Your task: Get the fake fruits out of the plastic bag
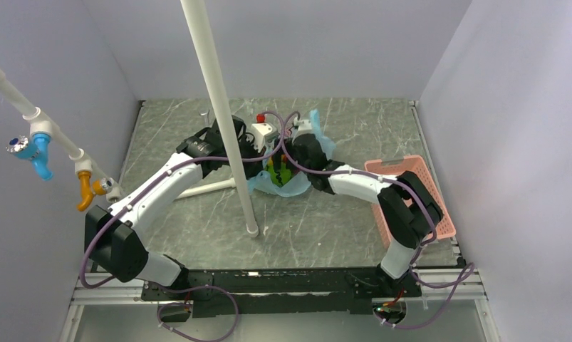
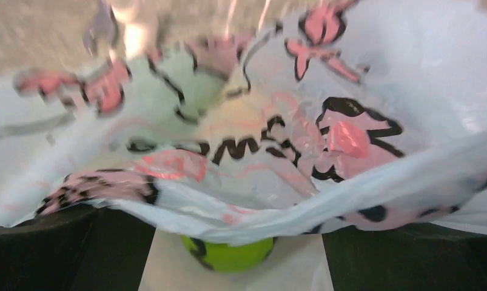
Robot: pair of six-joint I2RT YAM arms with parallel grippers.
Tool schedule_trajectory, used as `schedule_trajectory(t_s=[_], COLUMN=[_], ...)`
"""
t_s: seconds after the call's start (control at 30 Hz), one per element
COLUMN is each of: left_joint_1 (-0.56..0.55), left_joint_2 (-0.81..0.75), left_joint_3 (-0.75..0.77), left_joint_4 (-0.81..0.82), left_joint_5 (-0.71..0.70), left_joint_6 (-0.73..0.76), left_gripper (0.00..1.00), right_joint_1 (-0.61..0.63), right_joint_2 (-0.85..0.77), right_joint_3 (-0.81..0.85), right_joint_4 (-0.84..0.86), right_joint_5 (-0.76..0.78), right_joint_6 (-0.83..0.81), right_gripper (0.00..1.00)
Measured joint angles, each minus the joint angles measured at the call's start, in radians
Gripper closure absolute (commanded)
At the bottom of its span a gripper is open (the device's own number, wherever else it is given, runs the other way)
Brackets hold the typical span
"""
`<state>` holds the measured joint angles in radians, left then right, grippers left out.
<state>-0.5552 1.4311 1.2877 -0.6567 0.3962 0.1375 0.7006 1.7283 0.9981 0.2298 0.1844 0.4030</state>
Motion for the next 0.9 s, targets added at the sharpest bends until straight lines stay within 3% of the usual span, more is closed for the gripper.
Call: schedule_trajectory(t_s=[0.3,0.47,0.57,0.73,0.9], left_joint_1=[0.000,-0.002,-0.003,-0.003,-0.003], left_joint_2=[-0.071,-0.109,-0.108,-0.107,-0.093], left_joint_3=[-0.054,-0.068,-0.068,-0.068,-0.066], left_joint_4=[0.089,0.138,0.138,0.137,0.133], left_joint_5=[-0.079,-0.108,-0.121,-0.132,-0.140], left_joint_6=[-0.016,-0.029,-0.033,-0.048,-0.050], left_gripper=[1.00,1.00,1.00,1.00,1.00], right_joint_1=[-0.061,-0.057,-0.056,-0.048,-0.031], right_joint_2=[0.056,0.152,0.111,-0.066,-0.127], right_joint_3=[0.142,0.280,0.219,-0.025,-0.082], right_joint_4=[0.215,0.194,0.183,0.163,0.150], right_joint_5=[-0.019,-0.038,-0.060,-0.071,-0.087], right_joint_6=[-0.071,-0.090,-0.080,-0.051,-0.044], right_gripper=[0.09,0.09,0.08,0.06,0.06])
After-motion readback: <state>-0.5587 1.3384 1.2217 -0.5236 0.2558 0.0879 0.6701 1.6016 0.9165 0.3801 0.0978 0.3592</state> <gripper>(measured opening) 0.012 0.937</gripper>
